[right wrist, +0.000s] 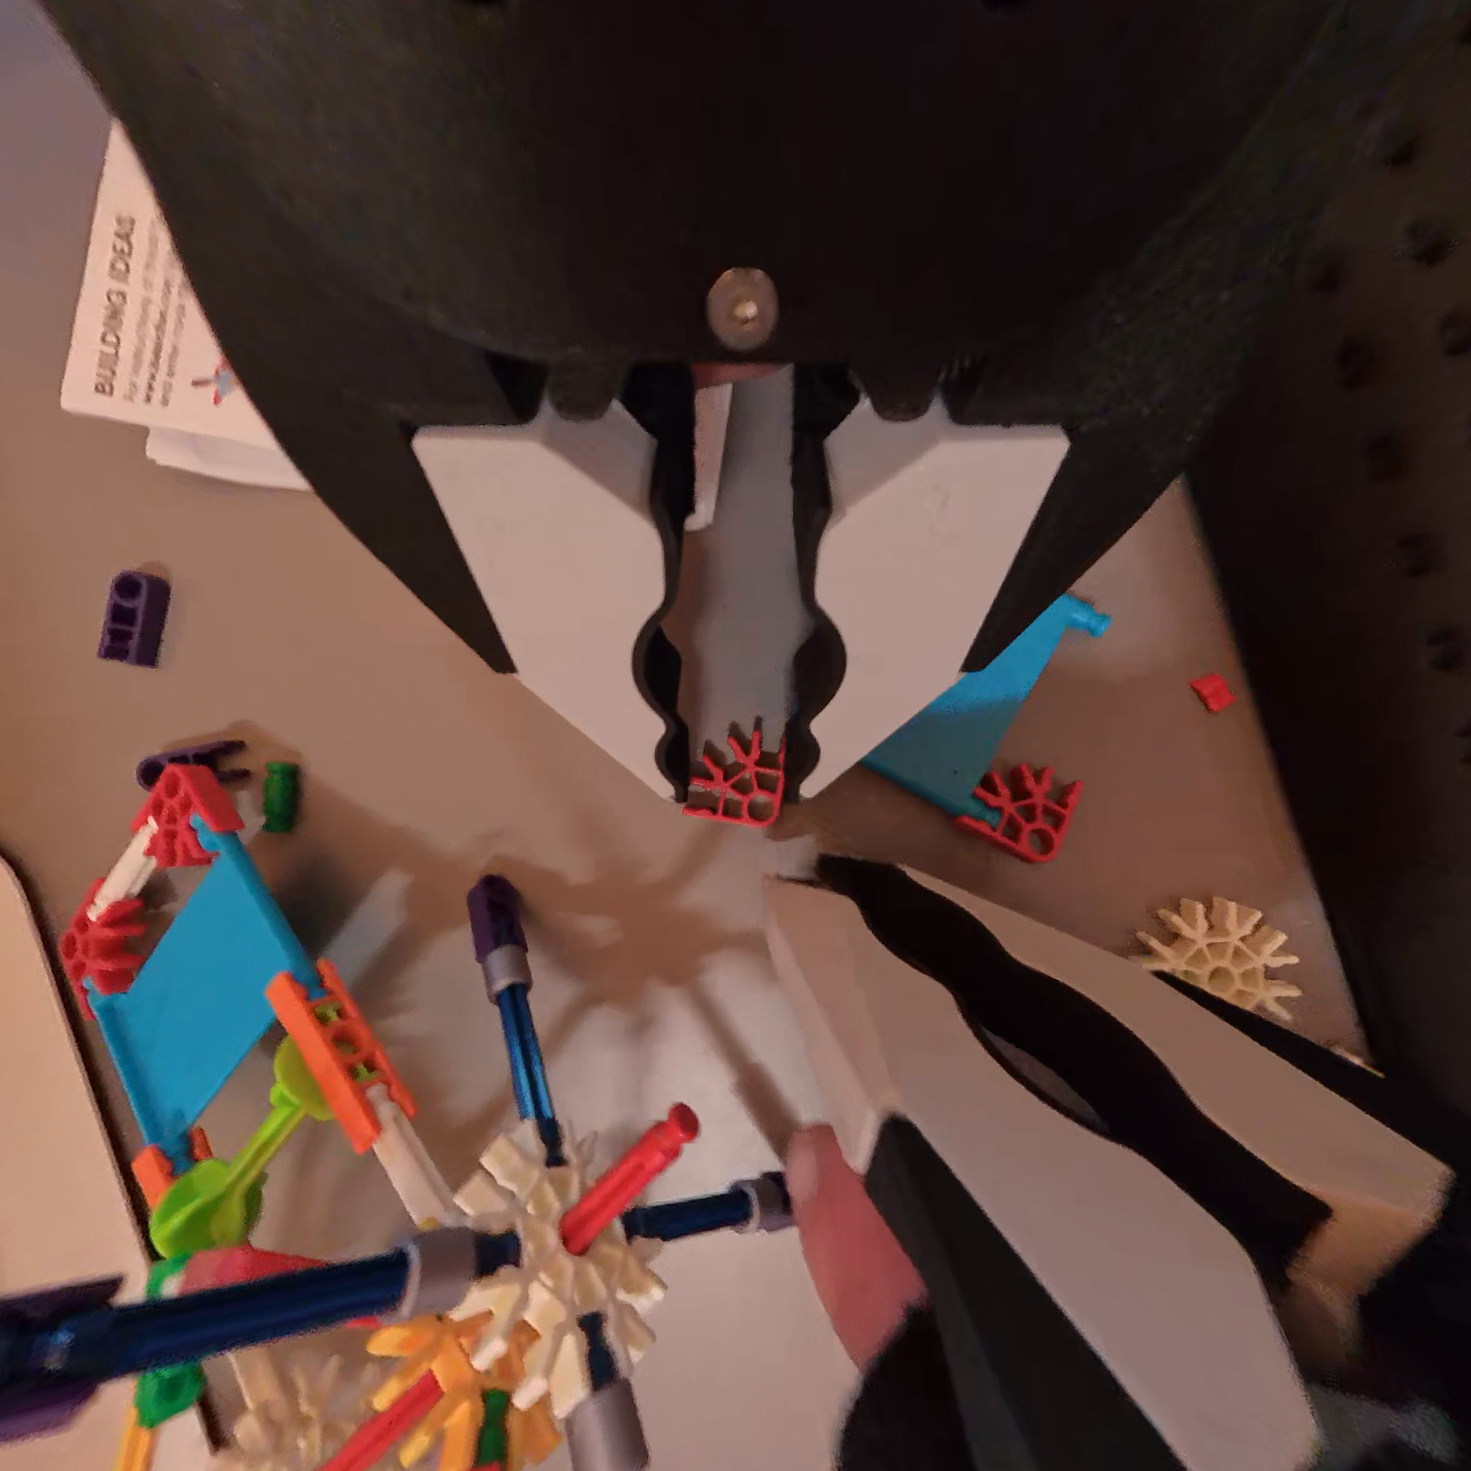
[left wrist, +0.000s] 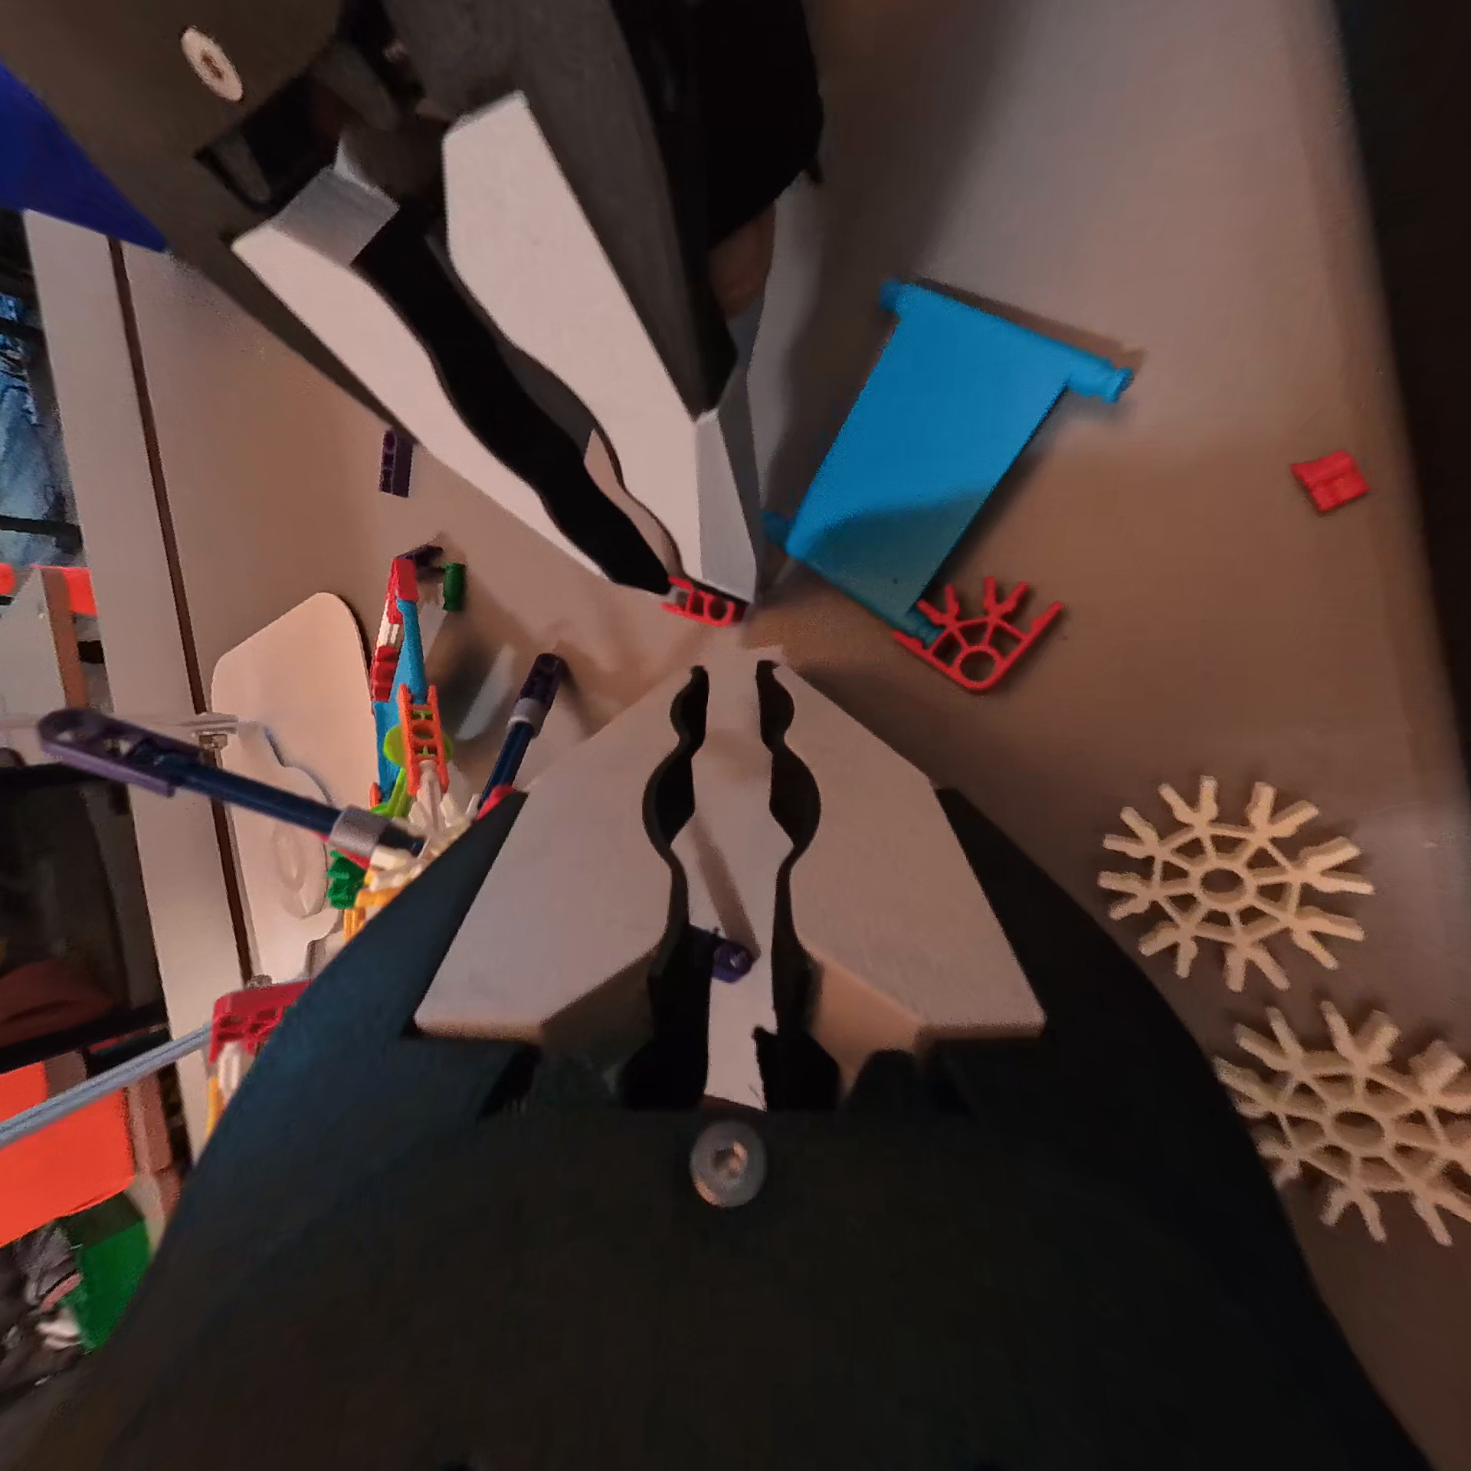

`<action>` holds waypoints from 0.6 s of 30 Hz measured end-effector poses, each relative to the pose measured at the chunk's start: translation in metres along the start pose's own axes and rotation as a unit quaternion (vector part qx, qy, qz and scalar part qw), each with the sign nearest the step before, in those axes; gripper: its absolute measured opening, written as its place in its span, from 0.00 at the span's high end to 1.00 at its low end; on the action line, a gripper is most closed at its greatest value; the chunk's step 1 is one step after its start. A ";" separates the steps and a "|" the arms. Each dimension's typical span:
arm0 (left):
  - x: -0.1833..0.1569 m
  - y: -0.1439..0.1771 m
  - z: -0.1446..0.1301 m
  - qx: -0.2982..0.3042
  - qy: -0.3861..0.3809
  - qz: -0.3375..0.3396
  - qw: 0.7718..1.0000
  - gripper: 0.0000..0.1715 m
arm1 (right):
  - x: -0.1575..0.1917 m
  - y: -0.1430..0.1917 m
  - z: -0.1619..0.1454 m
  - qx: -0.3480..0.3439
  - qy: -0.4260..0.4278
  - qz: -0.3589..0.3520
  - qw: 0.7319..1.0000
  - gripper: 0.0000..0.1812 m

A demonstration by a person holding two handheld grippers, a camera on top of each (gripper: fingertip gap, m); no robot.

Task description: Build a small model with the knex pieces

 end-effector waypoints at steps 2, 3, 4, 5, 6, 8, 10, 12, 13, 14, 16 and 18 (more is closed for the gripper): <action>-0.004 0.007 0.005 -0.018 0.022 -0.024 0.999 0.90 | -0.003 0.003 -0.003 0.002 -0.009 -0.007 1.000 0.88; -0.008 0.011 0.011 -0.037 0.037 -0.044 0.998 0.89 | -0.004 0.004 -0.005 0.001 -0.011 -0.006 1.000 0.88; -0.012 0.015 0.017 -0.053 0.052 -0.062 0.995 0.88 | -0.004 0.005 -0.007 0.001 -0.013 -0.007 1.000 0.88; -0.016 0.018 0.021 -0.063 0.064 -0.078 0.993 0.86 | -0.006 0.006 -0.009 0.000 -0.016 -0.011 1.000 0.88; -0.020 0.020 0.024 -0.069 0.070 -0.092 0.991 0.83 | -0.008 0.008 -0.010 -0.001 -0.018 -0.016 1.000 0.88; -0.026 0.023 0.026 -0.073 0.075 -0.110 0.988 0.81 | -0.010 0.010 -0.014 0.000 -0.022 -0.019 1.000 0.88; -0.033 0.023 0.026 -0.067 0.069 -0.125 0.987 0.79 | -0.009 0.012 -0.017 0.005 -0.025 -0.013 1.000 0.88; -0.039 0.021 0.024 -0.055 0.066 -0.135 0.987 0.78 | -0.010 0.014 -0.019 0.008 -0.028 -0.013 0.999 0.88; -0.041 0.019 0.023 -0.051 0.063 -0.136 0.987 0.77 | -0.012 0.015 -0.019 0.006 -0.027 -0.020 0.999 0.88; -0.042 0.018 0.023 -0.051 0.063 -0.137 0.987 0.79 | -0.012 0.016 -0.019 0.004 -0.025 -0.020 0.999 0.88; -0.041 0.018 0.023 -0.051 0.065 -0.134 0.987 0.79 | -0.012 0.017 -0.019 0.001 -0.023 -0.020 1.000 0.88; -0.038 0.015 0.021 -0.047 0.066 -0.126 0.989 0.83 | -0.009 0.018 -0.019 -0.003 -0.011 -0.017 1.000 0.86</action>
Point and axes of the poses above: each gripper's, where its closed fingertips meet, y back along the fingers, z out of its top, x = y × z across the jaws, the point moved 3 cm from there along y, back along the fingers, and after that the axes turned 9 degrees about -y, right-handed, at the moved point
